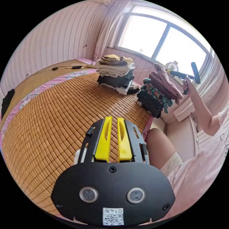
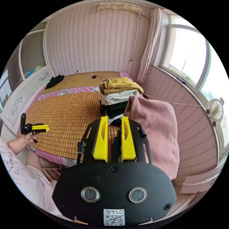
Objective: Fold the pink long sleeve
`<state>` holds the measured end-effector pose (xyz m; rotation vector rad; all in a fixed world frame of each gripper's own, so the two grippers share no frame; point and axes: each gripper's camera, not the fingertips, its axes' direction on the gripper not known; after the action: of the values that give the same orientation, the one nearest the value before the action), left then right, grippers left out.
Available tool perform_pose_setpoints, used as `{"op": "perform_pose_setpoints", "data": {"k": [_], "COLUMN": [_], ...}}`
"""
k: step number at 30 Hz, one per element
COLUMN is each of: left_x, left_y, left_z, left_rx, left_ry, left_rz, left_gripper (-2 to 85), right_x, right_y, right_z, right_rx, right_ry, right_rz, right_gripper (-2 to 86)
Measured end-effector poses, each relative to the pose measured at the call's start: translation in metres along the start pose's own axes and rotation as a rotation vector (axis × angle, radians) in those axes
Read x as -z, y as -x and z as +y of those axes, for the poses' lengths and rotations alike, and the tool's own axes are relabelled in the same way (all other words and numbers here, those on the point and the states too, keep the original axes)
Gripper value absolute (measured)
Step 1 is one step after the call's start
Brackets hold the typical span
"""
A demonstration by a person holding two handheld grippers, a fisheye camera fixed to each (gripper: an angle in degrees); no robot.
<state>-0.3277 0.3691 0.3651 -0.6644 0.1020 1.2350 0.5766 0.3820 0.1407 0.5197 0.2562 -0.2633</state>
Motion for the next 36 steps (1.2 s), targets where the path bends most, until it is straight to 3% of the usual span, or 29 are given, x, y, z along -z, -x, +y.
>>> {"op": "perform_pose_setpoints", "data": {"k": [4, 9, 14, 19, 28, 32, 36], "left_x": [0.005, -0.001, -0.02, -0.055, -0.102, -0.124, -0.152], "left_y": [-0.022, -0.051, -0.097, -0.17, -0.286, -0.32, -0.344], "left_z": [0.033, 0.017, -0.04, -0.098, -0.154, -0.172, -0.179], "left_rx": [0.072, -0.013, -0.183, -0.363, -0.531, -0.457, -0.39], "left_ry": [0.015, 0.009, -0.024, -0.022, -0.025, 0.027, 0.161], "left_rz": [0.055, 0.076, 0.114, 0.208, 0.319, 0.391, 0.336], "left_gripper": [4.8, 5.1, 5.6, 7.1, 11.1, 13.0, 13.2], "right_x": [0.022, 0.042, 0.036, 0.002, 0.057, 0.074, 0.089], "right_y": [-0.001, -0.012, -0.001, 0.021, -0.058, -0.075, -0.083], "right_z": [0.081, 0.116, 0.119, 0.119, 0.115, 0.116, 0.112], "right_rx": [-0.11, -0.169, -0.084, 0.134, -0.059, -0.074, -0.06], "right_ry": [0.078, 0.037, 0.047, 0.156, 0.005, -0.047, -0.093], "right_rz": [0.027, 0.025, 0.118, 0.421, 0.066, 0.052, 0.071], "right_gripper": [12.6, 14.0, 15.6, 10.2, 5.8, 5.8, 5.6]}}
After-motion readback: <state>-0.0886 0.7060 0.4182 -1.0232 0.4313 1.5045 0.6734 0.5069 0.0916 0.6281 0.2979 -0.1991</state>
